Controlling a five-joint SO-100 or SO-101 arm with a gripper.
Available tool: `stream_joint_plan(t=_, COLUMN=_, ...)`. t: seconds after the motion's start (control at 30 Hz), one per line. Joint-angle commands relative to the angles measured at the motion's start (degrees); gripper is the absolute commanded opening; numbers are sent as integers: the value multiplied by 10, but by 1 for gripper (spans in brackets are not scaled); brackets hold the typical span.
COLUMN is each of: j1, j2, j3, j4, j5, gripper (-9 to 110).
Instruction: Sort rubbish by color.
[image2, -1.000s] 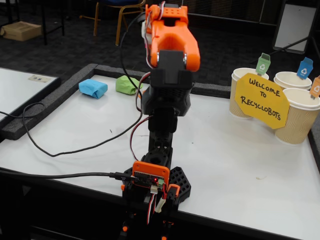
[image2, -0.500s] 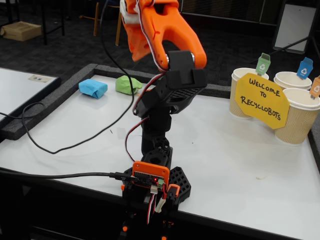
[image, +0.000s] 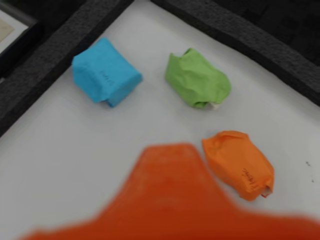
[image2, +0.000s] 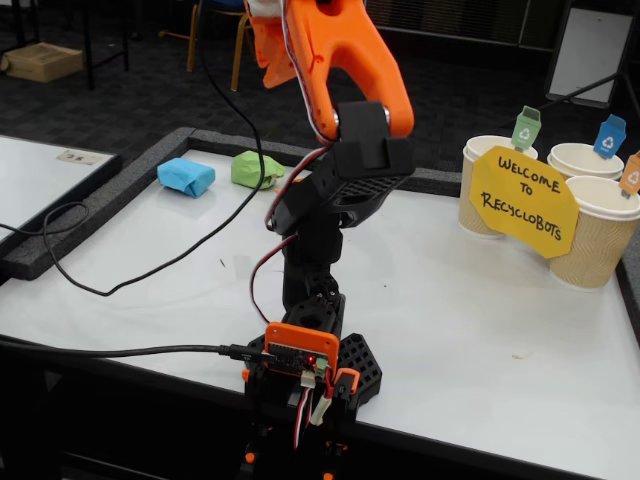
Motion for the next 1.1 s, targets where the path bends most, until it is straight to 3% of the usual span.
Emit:
stream_joint_plan(t=0.0, j1=21, j2=8, j3=-56, j4=-12, j5=1, gripper=5)
stream_joint_plan(t=0.3, j1=122, j2=-9, j3=14, j4=-119, j5=0, gripper=5)
stream_joint_plan(t=1.07, j1=109, j2=-251, j3=32, j4=-219, j5=7, gripper=5)
